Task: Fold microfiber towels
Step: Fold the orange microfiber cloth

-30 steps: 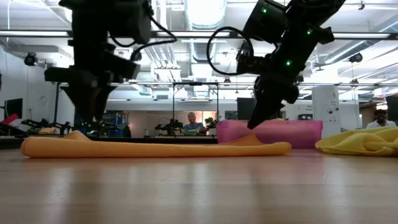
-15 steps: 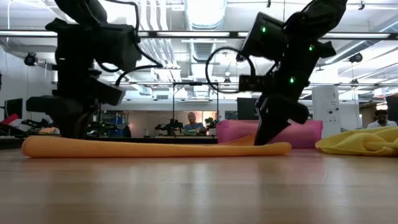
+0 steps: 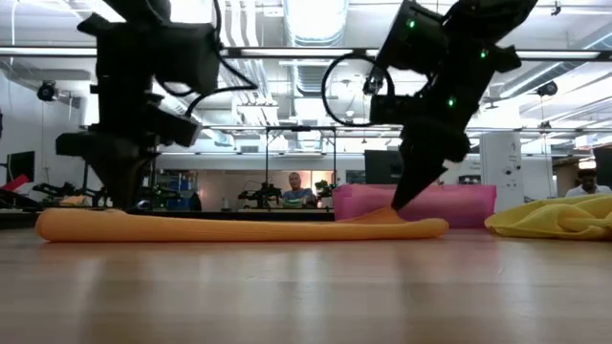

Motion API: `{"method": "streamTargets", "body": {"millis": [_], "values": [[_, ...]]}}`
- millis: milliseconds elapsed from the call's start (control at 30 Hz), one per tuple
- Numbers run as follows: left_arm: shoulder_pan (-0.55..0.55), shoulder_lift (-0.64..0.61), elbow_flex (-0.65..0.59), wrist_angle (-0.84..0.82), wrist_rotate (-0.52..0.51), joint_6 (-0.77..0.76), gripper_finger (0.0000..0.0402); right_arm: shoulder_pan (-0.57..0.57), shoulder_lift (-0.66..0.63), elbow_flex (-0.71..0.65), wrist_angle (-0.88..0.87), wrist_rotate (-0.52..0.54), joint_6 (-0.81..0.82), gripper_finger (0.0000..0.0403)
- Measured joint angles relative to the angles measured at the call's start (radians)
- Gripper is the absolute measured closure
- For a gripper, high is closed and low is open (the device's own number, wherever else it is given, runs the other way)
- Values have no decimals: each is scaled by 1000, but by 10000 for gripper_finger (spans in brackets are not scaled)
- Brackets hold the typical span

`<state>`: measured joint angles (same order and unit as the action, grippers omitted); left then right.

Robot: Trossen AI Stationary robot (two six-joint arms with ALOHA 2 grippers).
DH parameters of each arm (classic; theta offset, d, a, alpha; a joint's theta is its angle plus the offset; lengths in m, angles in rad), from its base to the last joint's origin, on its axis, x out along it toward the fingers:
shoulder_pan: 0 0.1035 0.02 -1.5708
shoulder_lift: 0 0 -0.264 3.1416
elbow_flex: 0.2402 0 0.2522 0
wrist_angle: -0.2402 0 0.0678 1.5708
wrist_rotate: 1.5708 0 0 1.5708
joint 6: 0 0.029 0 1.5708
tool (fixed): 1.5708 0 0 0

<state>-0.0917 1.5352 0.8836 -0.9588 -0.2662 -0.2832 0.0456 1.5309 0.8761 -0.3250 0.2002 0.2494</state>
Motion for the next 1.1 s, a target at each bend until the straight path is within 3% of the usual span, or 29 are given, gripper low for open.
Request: {"method": "streamTargets", "body": {"millis": [267, 567, 833, 1100], "values": [[-34, 0, 44, 62, 0, -47, 325, -27, -75, 0, -102, -74, 266, 360], [-95, 0, 44, 177, 0, -97, 325, -31, -87, -25, -93, -19, 495, 232], [-110, 5, 26, 261, 0, -104, 325, -34, -58, -58, -9, 28, 562, 141], [-112, 5, -23, 306, 0, -130, 325, -41, -10, -72, 31, 29, 571, 111]]}}
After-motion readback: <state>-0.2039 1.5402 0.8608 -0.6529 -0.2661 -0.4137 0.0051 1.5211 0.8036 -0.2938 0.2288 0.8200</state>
